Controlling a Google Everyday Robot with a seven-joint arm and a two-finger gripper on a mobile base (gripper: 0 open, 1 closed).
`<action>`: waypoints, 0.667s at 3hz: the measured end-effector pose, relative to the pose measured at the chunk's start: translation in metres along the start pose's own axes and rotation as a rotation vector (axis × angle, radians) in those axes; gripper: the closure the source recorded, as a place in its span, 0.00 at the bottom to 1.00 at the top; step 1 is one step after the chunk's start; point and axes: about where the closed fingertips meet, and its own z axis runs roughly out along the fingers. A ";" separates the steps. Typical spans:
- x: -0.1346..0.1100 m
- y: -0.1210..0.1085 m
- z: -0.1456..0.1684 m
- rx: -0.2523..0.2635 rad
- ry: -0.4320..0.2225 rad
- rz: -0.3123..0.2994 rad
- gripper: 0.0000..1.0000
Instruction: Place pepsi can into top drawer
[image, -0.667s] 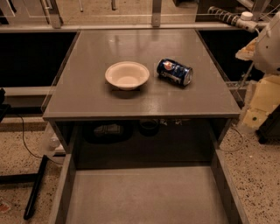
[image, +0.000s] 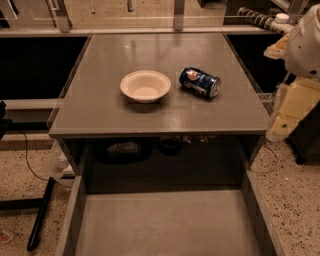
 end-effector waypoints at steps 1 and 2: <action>-0.013 -0.036 0.015 0.076 -0.054 -0.074 0.00; -0.026 -0.066 0.030 0.118 -0.112 -0.122 0.00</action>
Offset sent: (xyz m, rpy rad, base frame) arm 0.1341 0.0262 -0.0057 0.1117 -0.2269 0.1940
